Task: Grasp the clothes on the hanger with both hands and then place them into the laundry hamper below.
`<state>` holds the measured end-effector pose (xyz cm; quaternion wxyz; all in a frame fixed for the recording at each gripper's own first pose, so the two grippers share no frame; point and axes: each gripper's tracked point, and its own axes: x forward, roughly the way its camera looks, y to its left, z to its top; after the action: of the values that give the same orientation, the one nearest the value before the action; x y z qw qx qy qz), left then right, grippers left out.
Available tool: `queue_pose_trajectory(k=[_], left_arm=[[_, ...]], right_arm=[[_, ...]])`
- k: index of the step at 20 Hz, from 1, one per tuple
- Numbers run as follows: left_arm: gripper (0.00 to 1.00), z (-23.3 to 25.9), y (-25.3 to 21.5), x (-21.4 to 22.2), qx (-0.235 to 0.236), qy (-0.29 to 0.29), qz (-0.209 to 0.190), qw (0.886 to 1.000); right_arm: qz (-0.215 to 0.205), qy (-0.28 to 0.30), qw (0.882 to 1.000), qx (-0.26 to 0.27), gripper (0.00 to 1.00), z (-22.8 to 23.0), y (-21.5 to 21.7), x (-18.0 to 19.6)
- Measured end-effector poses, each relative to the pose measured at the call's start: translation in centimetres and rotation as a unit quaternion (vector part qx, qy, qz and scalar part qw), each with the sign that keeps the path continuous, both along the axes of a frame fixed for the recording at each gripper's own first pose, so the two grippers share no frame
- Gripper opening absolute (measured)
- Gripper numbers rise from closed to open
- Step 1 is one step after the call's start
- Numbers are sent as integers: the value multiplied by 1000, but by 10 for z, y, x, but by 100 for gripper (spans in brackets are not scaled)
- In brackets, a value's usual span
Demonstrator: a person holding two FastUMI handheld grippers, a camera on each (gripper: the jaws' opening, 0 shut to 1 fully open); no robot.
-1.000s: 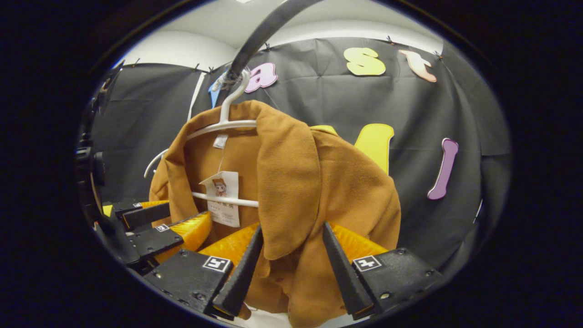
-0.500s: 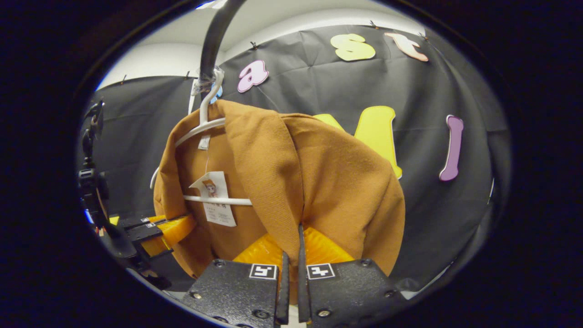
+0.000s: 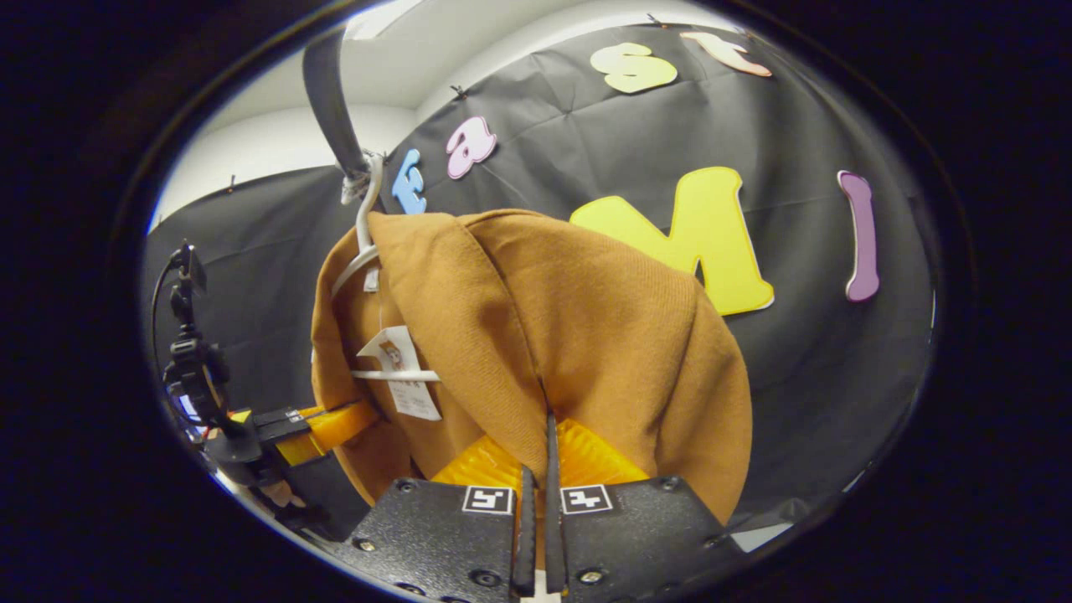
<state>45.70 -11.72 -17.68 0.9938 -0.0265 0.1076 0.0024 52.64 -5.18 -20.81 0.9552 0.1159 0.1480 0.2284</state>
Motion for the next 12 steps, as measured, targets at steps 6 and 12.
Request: queue_pose_trajectory(k=[6,12], left_arm=[[4,7,9,-5,-6,-1,-9,1000],[5,37,24,-21,-58,-30,-19,998]], right_arm=[[85,19,990,110,8,18,3,-9],[169,35,935,309,6,65,-1,-23]])
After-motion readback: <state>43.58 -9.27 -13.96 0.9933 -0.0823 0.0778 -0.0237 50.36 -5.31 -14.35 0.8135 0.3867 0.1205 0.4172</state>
